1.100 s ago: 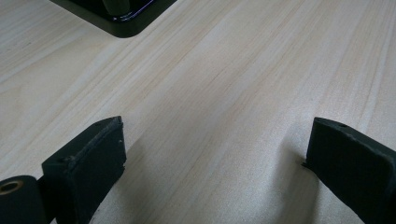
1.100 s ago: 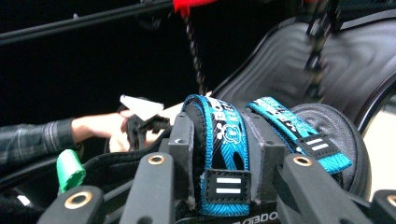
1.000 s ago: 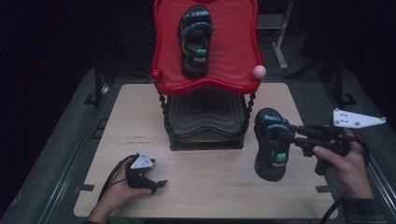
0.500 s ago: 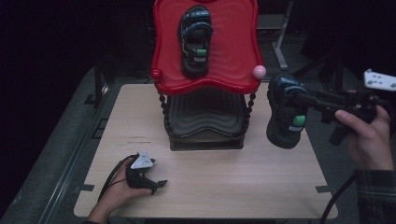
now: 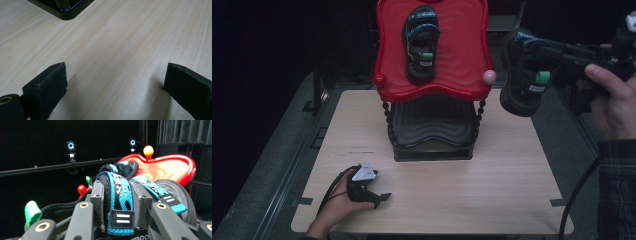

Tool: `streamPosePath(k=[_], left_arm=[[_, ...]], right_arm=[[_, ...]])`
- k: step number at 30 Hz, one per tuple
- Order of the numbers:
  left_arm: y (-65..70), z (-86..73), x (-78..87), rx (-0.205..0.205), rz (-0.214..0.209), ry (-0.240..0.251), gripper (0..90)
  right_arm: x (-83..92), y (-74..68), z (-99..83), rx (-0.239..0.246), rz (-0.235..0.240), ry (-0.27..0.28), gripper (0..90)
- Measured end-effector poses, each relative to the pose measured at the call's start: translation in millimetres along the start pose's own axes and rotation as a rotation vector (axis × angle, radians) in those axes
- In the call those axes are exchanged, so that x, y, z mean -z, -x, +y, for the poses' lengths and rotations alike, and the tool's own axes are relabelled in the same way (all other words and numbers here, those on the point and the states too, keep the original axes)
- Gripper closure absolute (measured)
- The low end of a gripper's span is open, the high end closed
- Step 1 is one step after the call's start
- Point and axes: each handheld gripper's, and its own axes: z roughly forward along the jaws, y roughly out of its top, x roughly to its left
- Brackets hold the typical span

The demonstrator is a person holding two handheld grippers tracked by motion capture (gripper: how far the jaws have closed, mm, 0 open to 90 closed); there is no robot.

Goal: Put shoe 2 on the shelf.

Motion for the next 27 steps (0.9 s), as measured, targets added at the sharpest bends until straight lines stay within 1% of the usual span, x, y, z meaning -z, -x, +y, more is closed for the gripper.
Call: streamPosePath(k=[1,2,3,4,5,8,12,13,14,15,19,21,22,27], left_arm=[[0.0,0.0,0.0,0.000,0.000,0.000,3.7],[0.0,0.0,0.0,0.000,0.000,0.000,3.7],[0.0,0.0,0.0,-0.001,0.000,0.000,3.7],[0.1,0.0,0.0,0.000,0.000,0.000,3.7],[0.0,0.0,-0.1,-0.001,0.000,-0.001,3.7],[0.1,0.0,-0.1,0.000,-0.001,0.000,3.7],[0.2,0.0,-0.1,-0.001,0.000,0.000,3.7],[0.1,0.0,-0.1,-0.002,0.000,-0.001,3.6],[0.1,0.0,-0.1,-0.002,0.000,-0.001,3.6],[0.1,0.0,-0.1,-0.002,0.000,0.000,3.6],[0.0,0.0,-0.1,-0.002,-0.001,-0.001,3.5],[0.0,0.0,-0.1,-0.002,-0.001,-0.001,3.5],[0.0,0.0,-0.2,-0.002,-0.001,-0.001,3.5],[-0.1,0.0,-0.1,-0.004,-0.001,-0.002,3.5]], right_arm=[[-7.2,1.7,7.1,-0.002,0.012,0.011,66.6],[-7.2,1.7,7.1,-0.002,0.012,0.011,66.6],[-16.8,4.3,13.5,-0.003,0.025,0.022,66.6],[-16.8,4.3,13.5,-0.003,0.025,0.022,66.6],[-20.7,5.0,15.5,-0.008,0.030,0.025,66.6],[-41.9,10.1,21.9,-0.007,0.049,0.027,66.6],[-62.5,15.2,24.7,-0.009,0.056,0.007,66.6],[-74.5,18.7,25.2,-0.009,0.059,-0.006,66.6],[-74.5,18.7,25.2,-0.009,0.059,-0.006,66.6],[-80.7,20.5,25.2,-0.007,0.061,-0.011,66.6],[-104.3,29.2,25.3,-0.005,0.066,-0.031,66.6],[-120.2,35.9,26.0,0.001,0.068,-0.046,66.6],[-120.2,35.9,26.0,0.001,0.068,-0.046,66.6],[-140.0,46.3,26.1,0.009,0.066,-0.068,66.6]])
